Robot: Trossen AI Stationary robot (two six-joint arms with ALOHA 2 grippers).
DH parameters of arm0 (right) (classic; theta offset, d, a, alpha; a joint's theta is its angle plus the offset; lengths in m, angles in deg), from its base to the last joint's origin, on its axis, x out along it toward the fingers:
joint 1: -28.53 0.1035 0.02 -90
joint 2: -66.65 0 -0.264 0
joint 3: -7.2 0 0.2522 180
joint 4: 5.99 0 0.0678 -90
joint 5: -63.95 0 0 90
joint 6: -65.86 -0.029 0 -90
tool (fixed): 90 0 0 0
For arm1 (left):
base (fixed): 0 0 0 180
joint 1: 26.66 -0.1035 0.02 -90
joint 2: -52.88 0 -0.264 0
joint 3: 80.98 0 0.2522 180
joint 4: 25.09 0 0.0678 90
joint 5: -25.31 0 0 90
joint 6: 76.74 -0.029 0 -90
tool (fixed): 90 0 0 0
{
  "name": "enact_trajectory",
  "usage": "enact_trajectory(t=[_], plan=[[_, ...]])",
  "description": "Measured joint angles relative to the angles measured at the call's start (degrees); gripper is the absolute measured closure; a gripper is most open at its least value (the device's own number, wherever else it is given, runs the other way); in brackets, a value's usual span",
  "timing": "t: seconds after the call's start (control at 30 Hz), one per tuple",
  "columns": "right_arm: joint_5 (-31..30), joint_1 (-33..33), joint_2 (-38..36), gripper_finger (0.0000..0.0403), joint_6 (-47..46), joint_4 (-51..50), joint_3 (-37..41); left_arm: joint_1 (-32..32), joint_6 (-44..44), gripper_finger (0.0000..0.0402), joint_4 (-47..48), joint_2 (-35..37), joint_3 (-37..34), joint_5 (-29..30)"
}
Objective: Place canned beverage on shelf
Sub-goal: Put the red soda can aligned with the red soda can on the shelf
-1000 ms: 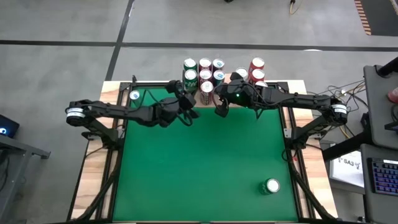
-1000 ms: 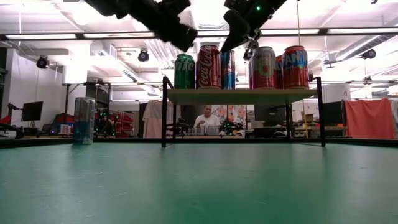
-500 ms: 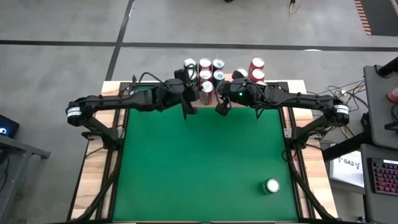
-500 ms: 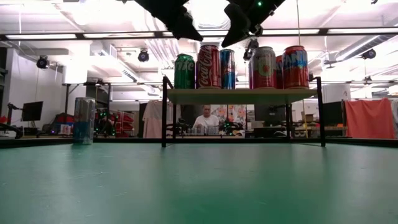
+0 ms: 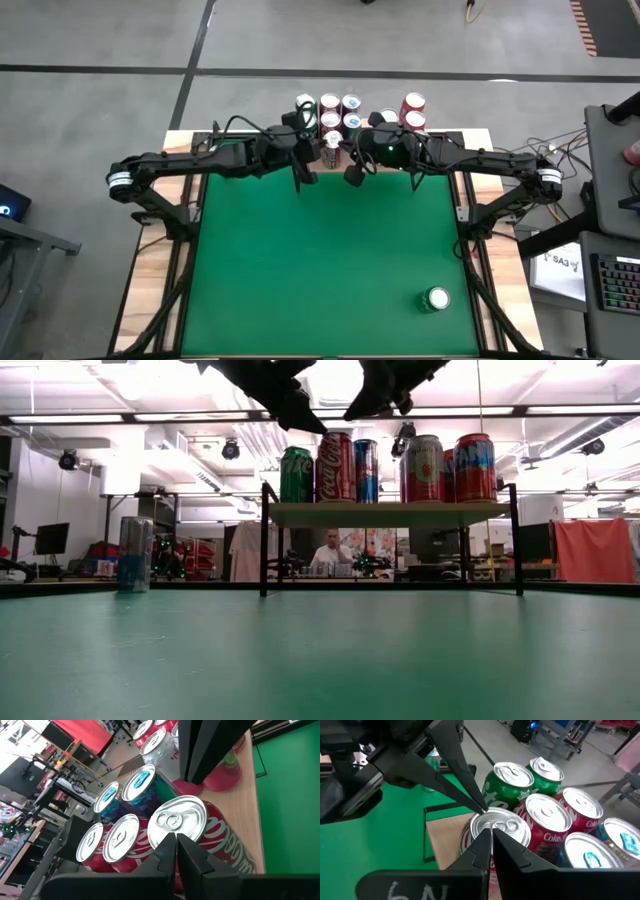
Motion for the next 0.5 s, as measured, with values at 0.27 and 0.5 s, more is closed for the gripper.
enact_trajectory(t=[0.27,0.5], plan=[[-0.2,0.0,0.0,0.0394,-0.8,-0.1,1.4,0.6,0.9,0.0402,0.0,-0.1,-0.1,0.1],[-0.5,-0.1,0.1,0.0394,-0.4,0.0,2.3,2.3,1.8,0.0402,1.0,0.0,0.5,0.0]])
